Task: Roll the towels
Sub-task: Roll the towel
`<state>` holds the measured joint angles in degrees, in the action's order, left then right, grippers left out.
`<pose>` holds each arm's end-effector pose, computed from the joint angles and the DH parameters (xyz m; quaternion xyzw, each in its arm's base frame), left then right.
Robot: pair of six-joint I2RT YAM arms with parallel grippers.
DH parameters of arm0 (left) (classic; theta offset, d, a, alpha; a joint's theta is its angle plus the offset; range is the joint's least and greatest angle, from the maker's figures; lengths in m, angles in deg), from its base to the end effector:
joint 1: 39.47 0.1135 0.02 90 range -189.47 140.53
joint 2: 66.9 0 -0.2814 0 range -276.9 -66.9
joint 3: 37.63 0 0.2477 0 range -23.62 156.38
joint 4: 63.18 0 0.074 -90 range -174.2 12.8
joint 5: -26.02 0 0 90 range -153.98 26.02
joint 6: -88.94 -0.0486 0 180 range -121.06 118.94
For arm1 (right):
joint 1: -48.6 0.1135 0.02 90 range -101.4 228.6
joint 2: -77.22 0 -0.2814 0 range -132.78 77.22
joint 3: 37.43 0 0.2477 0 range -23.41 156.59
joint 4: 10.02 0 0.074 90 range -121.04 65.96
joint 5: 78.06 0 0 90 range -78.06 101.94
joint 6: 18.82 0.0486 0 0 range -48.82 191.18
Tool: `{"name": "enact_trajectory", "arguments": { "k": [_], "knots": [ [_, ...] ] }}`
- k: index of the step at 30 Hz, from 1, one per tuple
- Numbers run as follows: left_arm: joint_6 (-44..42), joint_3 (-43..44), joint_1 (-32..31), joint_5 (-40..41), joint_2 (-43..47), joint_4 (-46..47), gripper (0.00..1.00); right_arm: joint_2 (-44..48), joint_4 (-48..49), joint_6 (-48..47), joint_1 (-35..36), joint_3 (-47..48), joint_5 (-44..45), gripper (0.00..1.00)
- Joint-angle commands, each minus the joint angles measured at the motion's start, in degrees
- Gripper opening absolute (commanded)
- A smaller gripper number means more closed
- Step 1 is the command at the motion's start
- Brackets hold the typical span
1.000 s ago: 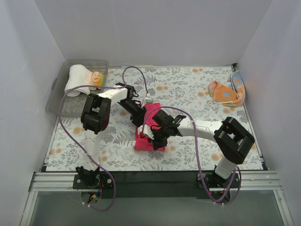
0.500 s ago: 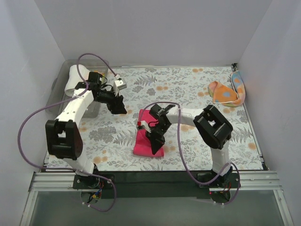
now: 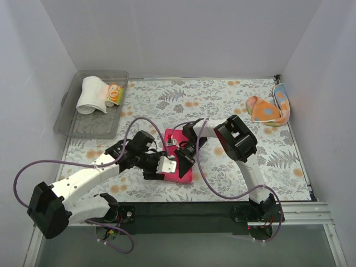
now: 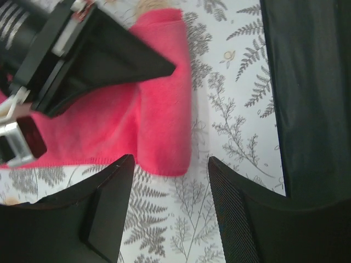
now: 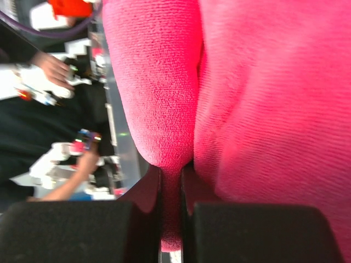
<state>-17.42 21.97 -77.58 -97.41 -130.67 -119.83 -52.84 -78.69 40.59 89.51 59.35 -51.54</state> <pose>0.1397 -0.1436 0.2479 0.4886 0.7910 -0.3189 0.1844 0.2650 0.2872 0.0993 0.4497 -0.7184 -0.5131 0.1352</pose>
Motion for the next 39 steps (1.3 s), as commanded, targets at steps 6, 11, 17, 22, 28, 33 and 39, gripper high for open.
{"name": "enact_trajectory", "arguments": {
  "k": [6, 11, 17, 22, 28, 33, 39],
  "knots": [
    [-2.98, -1.90, -14.26, 13.21, -8.28, 13.95, 0.53, -6.43, -3.44, -1.75, -1.97, 4.24, 0.11, 0.01],
    [-4.55, -4.36, -17.35, 18.66, -12.34, 21.09, 0.50, -6.52, -4.93, -2.72, -2.14, 4.87, 0.12, 0.01],
    [-5.35, -5.33, -18.41, 20.86, -17.00, 19.88, 0.25, -5.73, -4.85, -2.28, -2.50, 4.25, 0.55, 0.03],
    [-1.40, -5.59, -17.88, 16.31, -16.57, 11.44, 0.02, -2.76, -4.85, 0.44, -5.04, 5.48, 3.80, 0.26],
    [-0.78, -2.52, -14.02, 7.51, -19.19, 3.35, 0.00, 5.41, -4.50, 3.34, -10.75, 8.73, 7.32, 0.62],
    [-2.10, 4.67, -9.02, -1.45, -25.52, -4.19, 0.00, 11.31, -3.27, 4.05, -17.78, 10.58, 10.03, 0.66],
    [-4.38, 13.73, -1.37, -9.63, -36.50, -12.54, 0.02, 24.48, 3.84, 3.61, -20.69, 6.11, 21.53, 0.75]
  ]
}}
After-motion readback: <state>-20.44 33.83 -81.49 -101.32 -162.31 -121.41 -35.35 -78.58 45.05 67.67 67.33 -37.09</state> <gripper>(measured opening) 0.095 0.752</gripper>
